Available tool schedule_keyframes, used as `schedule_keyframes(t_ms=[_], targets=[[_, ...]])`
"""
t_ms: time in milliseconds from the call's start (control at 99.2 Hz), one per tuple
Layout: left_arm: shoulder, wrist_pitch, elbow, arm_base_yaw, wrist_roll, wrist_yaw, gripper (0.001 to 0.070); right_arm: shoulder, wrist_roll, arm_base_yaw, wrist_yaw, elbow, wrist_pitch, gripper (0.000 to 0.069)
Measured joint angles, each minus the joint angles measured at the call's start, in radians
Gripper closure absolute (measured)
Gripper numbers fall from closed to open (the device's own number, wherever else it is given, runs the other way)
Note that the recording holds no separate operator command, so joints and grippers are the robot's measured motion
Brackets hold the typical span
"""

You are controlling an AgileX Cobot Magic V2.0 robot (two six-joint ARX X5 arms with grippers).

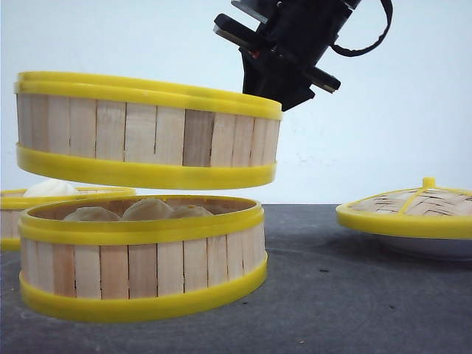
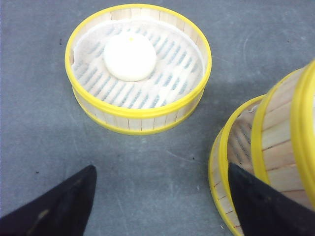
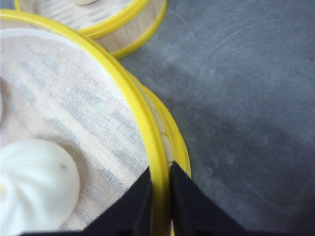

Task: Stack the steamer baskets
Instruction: 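Carry the basket over the three-bun basket and lower it, then set the basket onto the three-bun basket and open the right gripper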

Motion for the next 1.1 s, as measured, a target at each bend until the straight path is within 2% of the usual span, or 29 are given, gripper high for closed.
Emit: schedule_keyframes(t_ms=[151, 333, 635, 1099], targets=[[0.0, 0.0, 0.0, 0.0, 0.0, 0.0, 0.0191, 0.063, -0.005, 0.004, 0.012, 0.085, -0.072, 0.0665], [0.0, 0.0, 0.0, 0.0, 0.0, 0.0, 0.0191, 0.089, -0.013, 0.01, 0.018, 0.095, -0.116, 0.0665], [0.0, 0.0, 0.0, 0.0, 0.0, 0.0, 0.0191, 0.09, -0.026, 0.009, 0.056, 0.101, -0.112, 0.0665], [0.0, 0.0, 0.0, 0.0, 0.0, 0.0, 0.0191, 0.121, -0.027, 0.016, 0.055, 0.162, -0.119, 0.0665]])
